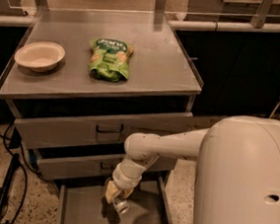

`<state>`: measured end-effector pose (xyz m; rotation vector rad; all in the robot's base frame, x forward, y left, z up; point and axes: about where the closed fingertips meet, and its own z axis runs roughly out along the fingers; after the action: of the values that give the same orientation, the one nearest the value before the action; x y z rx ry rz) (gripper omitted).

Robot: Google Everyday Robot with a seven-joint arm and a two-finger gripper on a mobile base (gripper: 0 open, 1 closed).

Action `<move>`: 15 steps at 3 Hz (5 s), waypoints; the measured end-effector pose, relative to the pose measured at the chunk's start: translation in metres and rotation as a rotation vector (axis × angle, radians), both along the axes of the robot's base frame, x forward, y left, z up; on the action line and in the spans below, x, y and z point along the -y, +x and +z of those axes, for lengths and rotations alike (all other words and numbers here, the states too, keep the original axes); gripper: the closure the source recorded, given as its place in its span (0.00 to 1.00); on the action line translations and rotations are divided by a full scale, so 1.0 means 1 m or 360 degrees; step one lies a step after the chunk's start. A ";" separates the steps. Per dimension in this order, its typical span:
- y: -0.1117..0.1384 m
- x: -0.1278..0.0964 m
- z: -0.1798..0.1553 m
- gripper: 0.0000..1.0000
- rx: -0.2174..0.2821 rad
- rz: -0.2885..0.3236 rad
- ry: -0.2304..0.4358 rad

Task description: Place redbull can into bottom drawer

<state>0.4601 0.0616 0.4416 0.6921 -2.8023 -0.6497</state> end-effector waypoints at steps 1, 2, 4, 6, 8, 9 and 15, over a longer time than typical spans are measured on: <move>0.000 0.005 -0.026 1.00 -0.0043 -0.0091 -0.0019; -0.004 0.018 -0.085 1.00 -0.0163 -0.0310 -0.0060; -0.011 0.024 -0.121 1.00 -0.0262 -0.0412 -0.0082; -0.009 0.016 -0.177 1.00 -0.0412 -0.0588 -0.0060; -0.002 0.009 -0.206 1.00 -0.0484 -0.0681 -0.0034; 0.007 0.004 -0.210 1.00 -0.0487 -0.0708 0.0008; 0.058 0.009 -0.270 1.00 -0.0479 -0.1015 0.0085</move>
Offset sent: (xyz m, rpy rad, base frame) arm -0.0021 -0.0286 -0.1270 -0.0549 0.1419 -0.3015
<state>0.5179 0.0528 0.1718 -0.3037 -2.6953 -0.8403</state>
